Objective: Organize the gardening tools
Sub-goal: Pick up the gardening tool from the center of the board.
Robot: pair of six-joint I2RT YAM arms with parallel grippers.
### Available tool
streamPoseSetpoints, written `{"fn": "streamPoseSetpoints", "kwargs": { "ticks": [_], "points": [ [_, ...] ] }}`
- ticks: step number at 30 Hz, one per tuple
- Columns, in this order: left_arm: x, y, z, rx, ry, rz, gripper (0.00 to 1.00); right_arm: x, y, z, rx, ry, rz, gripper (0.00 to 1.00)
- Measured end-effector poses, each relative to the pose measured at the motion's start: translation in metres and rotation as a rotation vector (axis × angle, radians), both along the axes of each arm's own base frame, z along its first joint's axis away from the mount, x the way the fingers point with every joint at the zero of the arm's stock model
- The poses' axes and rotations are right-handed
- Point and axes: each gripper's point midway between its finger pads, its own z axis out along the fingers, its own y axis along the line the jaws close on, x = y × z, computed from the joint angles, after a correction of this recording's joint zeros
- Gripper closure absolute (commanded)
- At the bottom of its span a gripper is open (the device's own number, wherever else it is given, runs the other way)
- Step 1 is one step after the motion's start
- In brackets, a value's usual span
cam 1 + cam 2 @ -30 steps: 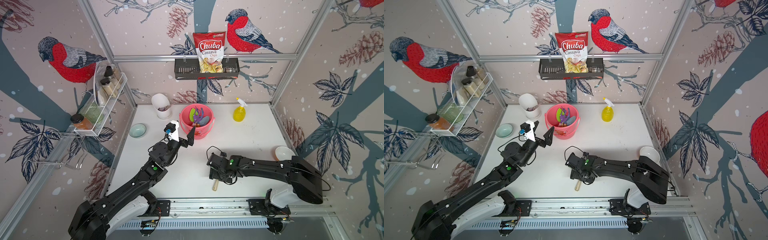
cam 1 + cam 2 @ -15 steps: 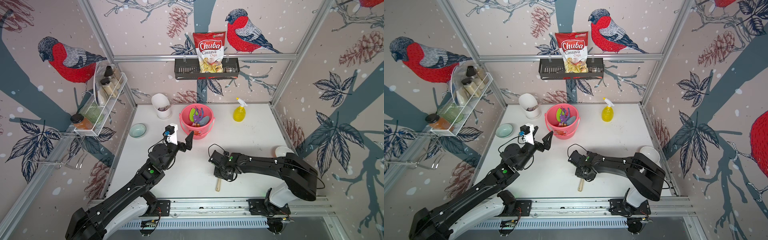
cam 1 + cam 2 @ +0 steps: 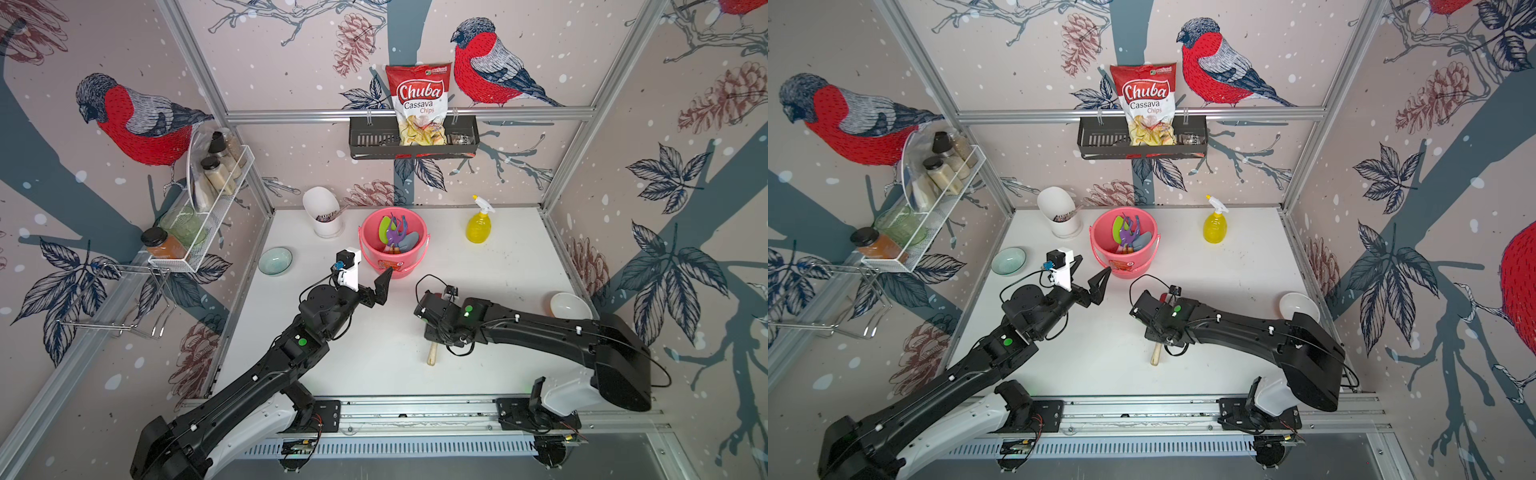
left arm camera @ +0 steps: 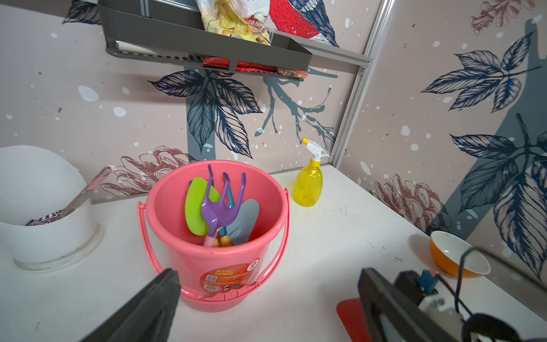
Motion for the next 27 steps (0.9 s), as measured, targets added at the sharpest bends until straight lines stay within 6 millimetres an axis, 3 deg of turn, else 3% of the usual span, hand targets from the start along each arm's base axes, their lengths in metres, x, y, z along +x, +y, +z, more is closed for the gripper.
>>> {"fn": "streamPoseSetpoints", "kwargs": {
  "ticks": [6, 12, 18, 27],
  "points": [
    [-0.015, -0.025, -0.005, 0.007, 0.030, -0.167, 0.04, 0.029, -0.001, 0.082, -0.003, -0.257, -0.066, 1.00],
    [-0.035, -0.047, -0.009, 0.006, 0.050, -0.342, 0.05, 0.053, -0.022, 0.139, -0.042, -0.464, -0.134, 1.00],
    [-0.054, -0.065, -0.009, -0.011, 0.067, -0.502, 0.09, 0.067, -0.031, 0.178, -0.038, -0.636, -0.151, 1.00],
    [-0.064, -0.089, -0.002, -0.015, 0.094, -0.662, 0.11, 0.067, -0.024, 0.211, 0.091, -0.824, -0.071, 1.00]
  ]
}}
